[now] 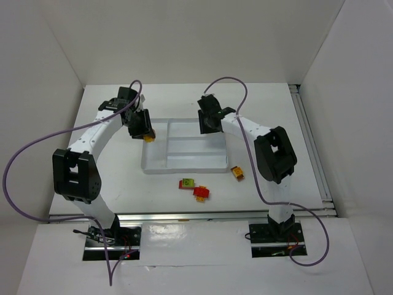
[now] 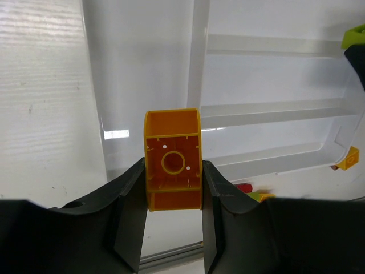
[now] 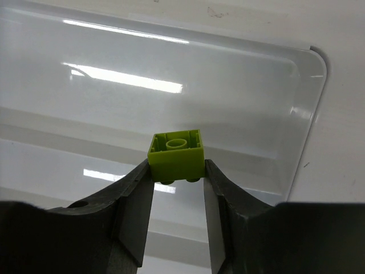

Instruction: Sort the legos into containers by color

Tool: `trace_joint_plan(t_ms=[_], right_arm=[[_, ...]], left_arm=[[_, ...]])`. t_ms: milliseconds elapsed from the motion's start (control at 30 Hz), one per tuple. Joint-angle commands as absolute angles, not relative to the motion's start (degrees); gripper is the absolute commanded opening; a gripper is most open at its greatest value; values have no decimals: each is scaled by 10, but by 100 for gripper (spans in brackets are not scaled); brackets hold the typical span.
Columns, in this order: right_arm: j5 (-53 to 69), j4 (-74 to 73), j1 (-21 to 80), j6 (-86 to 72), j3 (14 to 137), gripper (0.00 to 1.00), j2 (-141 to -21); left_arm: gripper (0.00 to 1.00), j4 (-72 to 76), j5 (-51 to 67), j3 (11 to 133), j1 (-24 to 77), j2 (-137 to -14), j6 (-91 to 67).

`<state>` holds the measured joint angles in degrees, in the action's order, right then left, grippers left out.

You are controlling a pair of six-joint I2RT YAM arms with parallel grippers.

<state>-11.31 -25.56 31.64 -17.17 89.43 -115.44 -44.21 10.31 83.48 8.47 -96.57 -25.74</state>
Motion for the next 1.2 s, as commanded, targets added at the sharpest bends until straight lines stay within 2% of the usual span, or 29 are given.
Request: trace_joint_plan(t_ms=[0, 133, 333, 467, 600, 633, 667, 767, 800, 833, 1000, 1167], right_arm=[[-134, -227, 318, -186, 936, 40, -1171], [-141, -234, 318, -186, 958, 89, -1181], [-177, -244, 318, -186, 941, 91, -1119], [-206, -250, 311, -192, 862, 86, -1027], [-207, -277, 300, -214, 744, 85, -903], [-207, -285, 300, -226, 697, 85, -883], [-214, -293, 294, -232, 675, 86, -865], [-214, -322, 284, -256, 604, 90, -801], [-208, -330, 284, -256, 591, 91, -789], [-208, -342, 279, -270, 579, 91, -768], [-191, -361, 279, -294, 520, 91, -736], [-143, -361, 279, -300, 476, 85, -723]], left_arm=[[0, -420, 89, 824, 82, -946, -250], [0, -409, 83, 813, 82, -952, -250], [0, -403, 83, 824, 76, -984, -250], [0, -393, 89, 824, 76, -996, -250], [11, -380, 95, 824, 76, -1008, -250], [16, -380, 95, 833, 71, -1016, -250], [37, -380, 95, 833, 71, -1016, -244], [69, -380, 90, 839, 71, -1021, -243], [85, -380, 90, 845, 71, -1021, -243], [92, -380, 90, 845, 71, -1021, -243], [95, -400, 100, 882, 71, -998, -238], [95, -418, 105, 930, 76, -952, -238]])
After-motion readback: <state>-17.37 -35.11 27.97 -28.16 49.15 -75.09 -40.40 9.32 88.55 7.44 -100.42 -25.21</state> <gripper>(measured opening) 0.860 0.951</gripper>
